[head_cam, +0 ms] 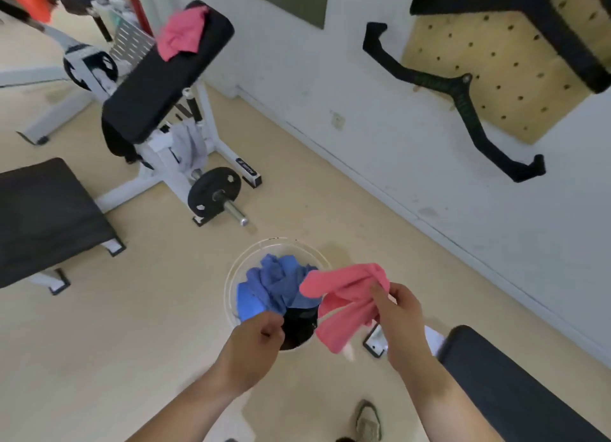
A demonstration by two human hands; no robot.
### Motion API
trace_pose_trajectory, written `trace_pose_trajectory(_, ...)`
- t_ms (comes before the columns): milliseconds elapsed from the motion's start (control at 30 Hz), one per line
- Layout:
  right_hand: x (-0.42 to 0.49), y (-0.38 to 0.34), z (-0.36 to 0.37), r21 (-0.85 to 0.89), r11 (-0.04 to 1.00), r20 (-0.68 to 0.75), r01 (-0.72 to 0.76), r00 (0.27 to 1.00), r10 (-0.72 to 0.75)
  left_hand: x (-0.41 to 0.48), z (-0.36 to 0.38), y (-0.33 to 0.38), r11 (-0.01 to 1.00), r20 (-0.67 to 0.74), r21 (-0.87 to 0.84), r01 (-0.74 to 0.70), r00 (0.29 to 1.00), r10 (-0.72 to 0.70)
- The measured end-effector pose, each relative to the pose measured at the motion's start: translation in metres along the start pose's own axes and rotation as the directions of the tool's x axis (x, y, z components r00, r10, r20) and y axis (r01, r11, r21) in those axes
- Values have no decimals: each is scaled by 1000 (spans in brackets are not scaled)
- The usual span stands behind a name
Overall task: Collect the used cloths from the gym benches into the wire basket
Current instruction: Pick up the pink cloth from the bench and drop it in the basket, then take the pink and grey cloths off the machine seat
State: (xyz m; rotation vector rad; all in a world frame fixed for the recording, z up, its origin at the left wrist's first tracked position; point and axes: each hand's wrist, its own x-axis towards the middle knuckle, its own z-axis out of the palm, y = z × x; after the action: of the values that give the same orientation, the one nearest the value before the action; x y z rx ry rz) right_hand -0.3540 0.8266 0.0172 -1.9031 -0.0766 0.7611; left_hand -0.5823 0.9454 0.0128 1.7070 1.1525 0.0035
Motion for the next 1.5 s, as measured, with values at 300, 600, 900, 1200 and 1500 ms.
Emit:
trace_pose_trajectory(300, -8, -32, 122, 11, 996, 112, -84, 990, 83, 16, -120, -33, 992, -70, -116, 47, 996, -56)
trace_pose_trajectory(600, 5, -82, 205, -320, 947, 396, -20, 906, 153, 53, -199, -42, 978, -121, -189, 86, 987, -110)
trace_pose_trajectory(900, 16, -175, 411, -323, 938, 553, 129, 830, 76, 111, -344, -101, 979, -244, -180, 98, 959, -141)
trace_pose_trajectory(1200, 10, -281, 634, -207, 965, 532, 162, 846, -28, 227, -549, -132, 975, -330, -201, 96, 930, -160)
trace_pose_trajectory(1500, 119, -405, 710, -94, 973, 398, 213, 903, -159, 409, -668, -61, 983, -216, -184, 7, 975, -47)
